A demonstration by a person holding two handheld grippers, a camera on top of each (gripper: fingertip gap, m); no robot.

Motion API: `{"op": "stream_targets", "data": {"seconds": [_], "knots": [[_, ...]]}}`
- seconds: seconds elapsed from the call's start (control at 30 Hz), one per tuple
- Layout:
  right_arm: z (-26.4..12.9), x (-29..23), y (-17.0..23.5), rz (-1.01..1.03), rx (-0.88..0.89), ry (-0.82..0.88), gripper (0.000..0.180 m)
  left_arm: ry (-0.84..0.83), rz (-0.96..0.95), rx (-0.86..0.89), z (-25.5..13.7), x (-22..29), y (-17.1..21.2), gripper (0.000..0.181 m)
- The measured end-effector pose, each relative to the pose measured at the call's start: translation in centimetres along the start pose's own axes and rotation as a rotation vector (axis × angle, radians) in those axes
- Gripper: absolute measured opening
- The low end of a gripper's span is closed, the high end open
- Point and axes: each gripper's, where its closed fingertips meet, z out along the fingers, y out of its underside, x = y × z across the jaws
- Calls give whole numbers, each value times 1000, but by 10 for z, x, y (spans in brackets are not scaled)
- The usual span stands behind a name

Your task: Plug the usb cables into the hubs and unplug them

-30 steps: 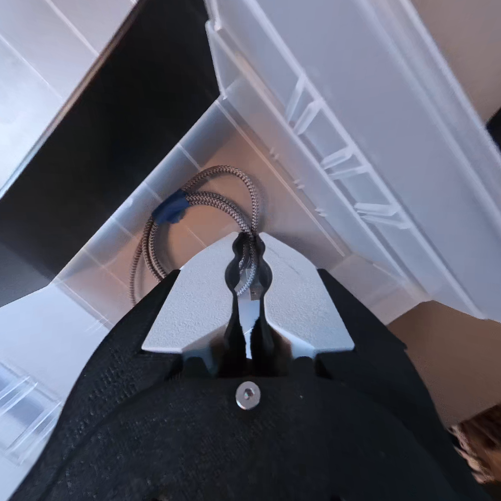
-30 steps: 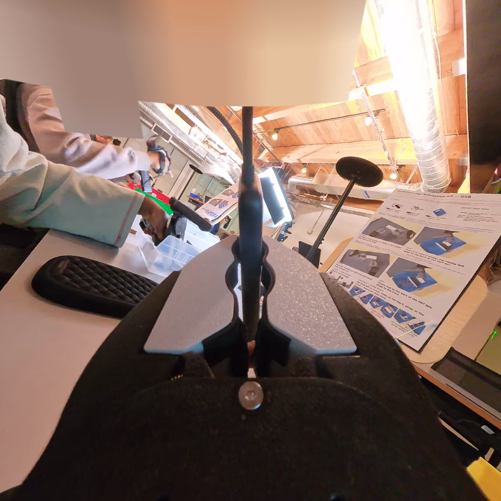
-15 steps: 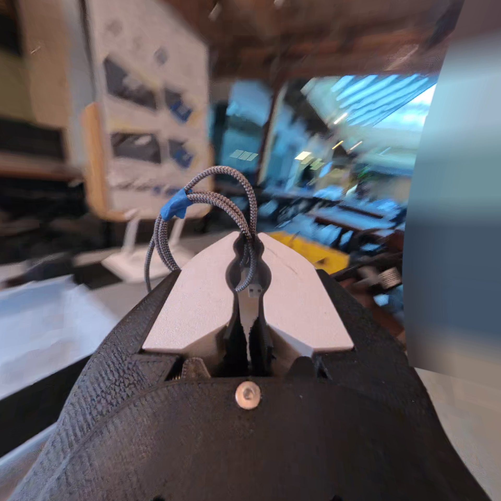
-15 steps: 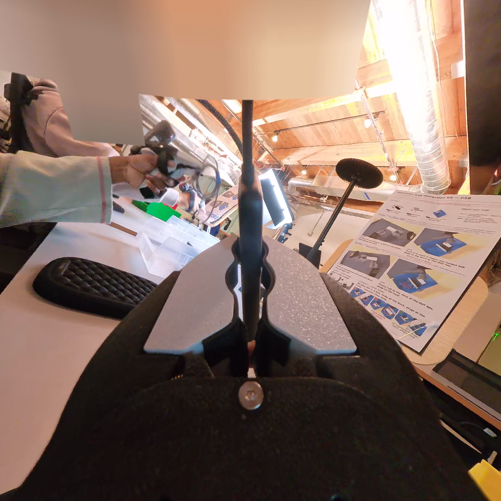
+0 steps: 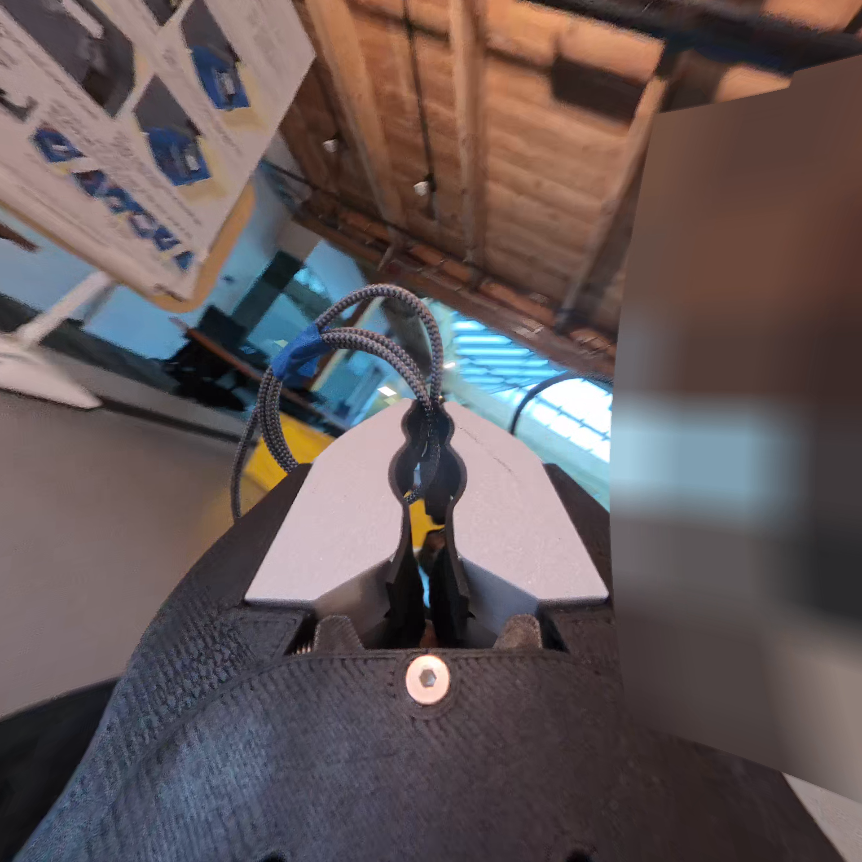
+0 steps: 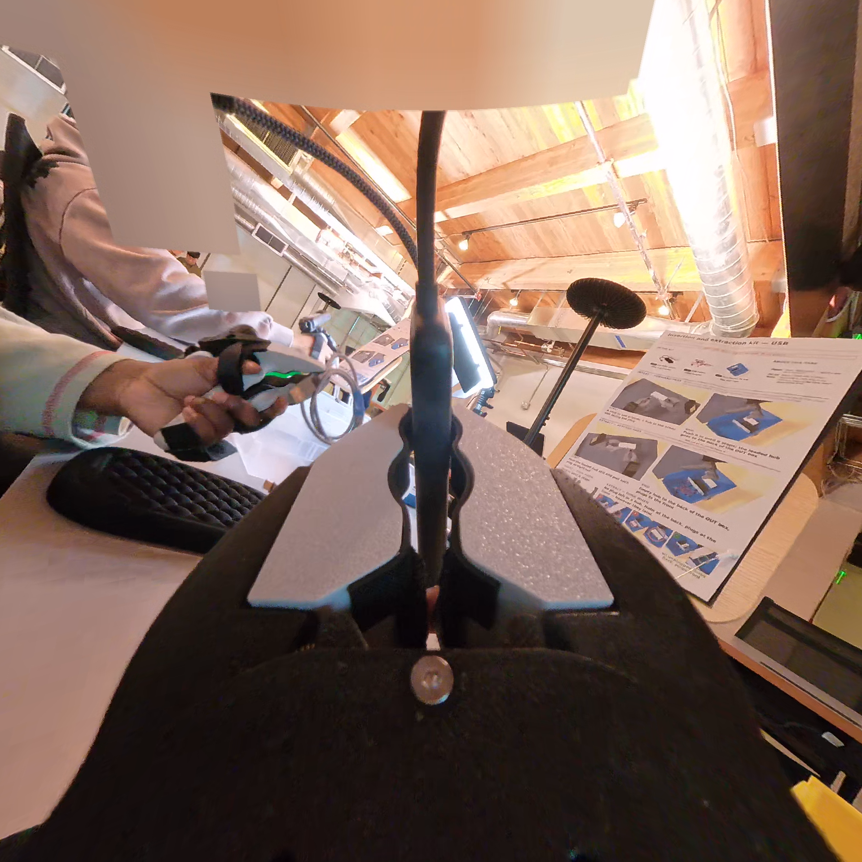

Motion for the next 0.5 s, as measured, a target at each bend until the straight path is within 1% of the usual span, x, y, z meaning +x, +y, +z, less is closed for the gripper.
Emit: {"op": "stream_targets", "data": {"seconds": [0.13, 0.23, 0.27, 0.37, 0.4, 0.43, 0.47, 0.5], "knots": [[2, -3, 3, -1, -6, -14, 12, -248, 128, -129, -32, -25, 22, 8], [4, -5, 6, -10, -20, -22, 12, -295, 91, -196, -53, -20, 28, 16], [4, -5, 6, -14, -26, -25, 12, -343, 95, -263, -63, -22, 35, 21], [5, -7, 6, -19, -32, -31, 12, -500, 165, -506, -104, -30, 61, 45], [5, -8, 6, -19, -33, -33, 12, -548, 219, -588, -119, -33, 65, 55], [5, -8, 6, -22, -34, -34, 12, -571, 299, -667, -132, -34, 66, 59], [6, -9, 5, -25, -34, -34, 12, -582, 430, -737, -143, -35, 60, 61], [7, -9, 5, -26, -34, -36, 12, -583, 602, -773, -149, -35, 49, 64]]}}
